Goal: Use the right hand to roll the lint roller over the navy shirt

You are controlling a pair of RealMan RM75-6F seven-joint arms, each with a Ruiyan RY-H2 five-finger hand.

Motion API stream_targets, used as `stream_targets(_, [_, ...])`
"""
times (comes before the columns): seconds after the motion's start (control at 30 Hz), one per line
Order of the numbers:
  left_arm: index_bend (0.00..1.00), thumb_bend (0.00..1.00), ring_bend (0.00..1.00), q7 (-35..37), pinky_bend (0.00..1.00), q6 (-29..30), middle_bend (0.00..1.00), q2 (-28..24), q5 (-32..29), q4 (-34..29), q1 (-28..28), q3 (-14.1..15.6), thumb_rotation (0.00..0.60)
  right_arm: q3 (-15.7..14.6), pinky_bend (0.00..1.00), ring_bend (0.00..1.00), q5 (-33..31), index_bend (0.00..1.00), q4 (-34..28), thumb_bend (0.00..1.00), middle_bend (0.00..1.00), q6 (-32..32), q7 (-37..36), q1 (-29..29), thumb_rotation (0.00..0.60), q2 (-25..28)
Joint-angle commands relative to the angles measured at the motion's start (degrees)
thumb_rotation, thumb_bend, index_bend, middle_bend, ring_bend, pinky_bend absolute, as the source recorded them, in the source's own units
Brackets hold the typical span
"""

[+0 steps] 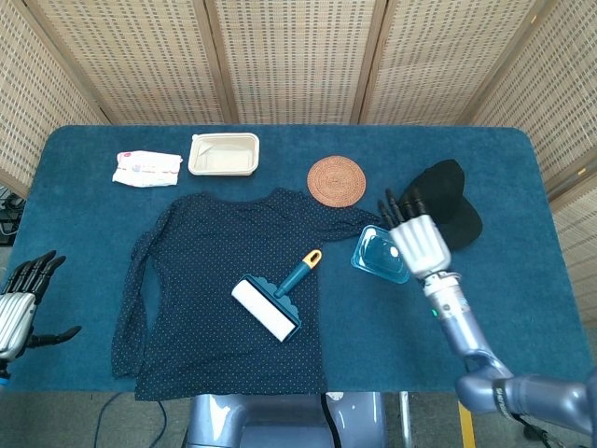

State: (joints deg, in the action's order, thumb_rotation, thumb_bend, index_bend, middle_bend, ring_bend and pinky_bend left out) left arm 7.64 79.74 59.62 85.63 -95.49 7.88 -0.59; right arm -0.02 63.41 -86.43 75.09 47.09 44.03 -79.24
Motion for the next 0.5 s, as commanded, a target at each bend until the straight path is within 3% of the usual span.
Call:
stream_targets(0.03, [0.0,0.0,0.0,-0.4,0.0,1.3,0.0,0.2,0.9,0.0,-0.7,0.2,0.6,0.3,0.0,0.0,0.1,0.0,-5.0,0.0,0.0,0.6,-13.7,-7.4,0.6,6.5])
stream_targets(0.13, [0.0,0.0,0.0,-0.3,0.0,2.2,0.0,0.2,2.1,-0.1,-1.3,0.8,0.6,-1.1,0.0,0.0,3.0,0.0,-7.0,0.0,0.0,3.6,-20.1,-12.0,0.6,7.8])
stream_targets(0.5, [0.0,0.0,0.0,0.5,0.0,3.2,0.0,0.3,4.3,0.4,-1.6,1.6,0.6,-3.8,0.0,0.0,11.1,0.0,-5.0,0.0,0.0,8.9,-26.7,-19.5,0.6,6.6])
